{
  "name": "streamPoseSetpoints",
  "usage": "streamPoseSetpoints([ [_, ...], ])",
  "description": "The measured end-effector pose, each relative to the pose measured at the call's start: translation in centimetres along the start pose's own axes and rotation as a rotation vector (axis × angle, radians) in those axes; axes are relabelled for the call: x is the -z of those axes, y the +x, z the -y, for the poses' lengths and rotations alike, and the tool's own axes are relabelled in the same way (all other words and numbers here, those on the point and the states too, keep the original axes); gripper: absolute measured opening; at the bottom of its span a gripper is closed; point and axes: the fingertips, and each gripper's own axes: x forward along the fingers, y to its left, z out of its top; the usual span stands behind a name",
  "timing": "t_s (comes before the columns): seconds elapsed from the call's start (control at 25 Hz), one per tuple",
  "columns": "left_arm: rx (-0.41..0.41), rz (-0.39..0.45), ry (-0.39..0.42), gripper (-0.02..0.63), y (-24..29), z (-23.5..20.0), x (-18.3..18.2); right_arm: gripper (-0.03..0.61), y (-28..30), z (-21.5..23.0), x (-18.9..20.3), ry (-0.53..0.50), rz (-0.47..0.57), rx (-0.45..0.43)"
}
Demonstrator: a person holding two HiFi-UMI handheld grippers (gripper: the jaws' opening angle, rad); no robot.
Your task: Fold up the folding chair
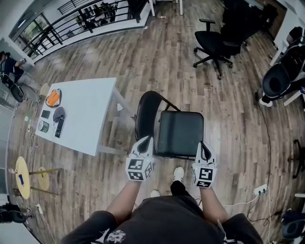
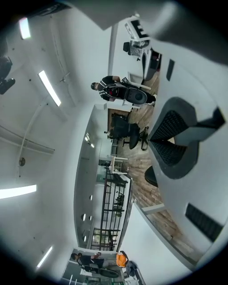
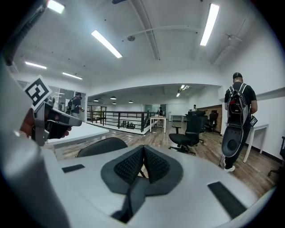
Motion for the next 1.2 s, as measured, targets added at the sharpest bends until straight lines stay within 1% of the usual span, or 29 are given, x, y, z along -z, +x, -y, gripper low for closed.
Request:
streamPoseSetpoints([
  [0.08, -0.016, -0.015, 0.011, 0.005, 1.3, 0.0, 0.0, 0.014, 0.9, 1.0, 0.4, 0.008, -0.005, -0.004],
  [0.24, -0.069, -0.075, 0.027, 0.005, 3.6, -0.7, 0.7, 0.014, 2.5, 2.6, 1.3, 0.025, -0.013, -0.016],
  [0.36, -0.083, -0.082, 0.029, 0.005, 5.0, -0.5, 0.5, 0.014, 3.8, 3.5, 1.8, 0.023, -0.019, -0.039],
  [0.64, -0.090, -0.092, 0.031, 0.005, 7.2, 0.3, 1.2, 0.014, 5.9, 5.0, 3.5, 0.027, -0.037, -0.071],
  [0.88, -0.111, -0.124, 0.026, 0.005, 7.9, -1.1, 2.3, 0.014, 7.5, 5.4, 6.0, 0.029, -0.065, -0.084],
  [1.2, -0.096, -0.180, 0.016, 0.005, 10.8, -1.9, 5.1, 0.014, 10.5, 5.6, 9.2, 0.072, -0.104, -0.056],
])
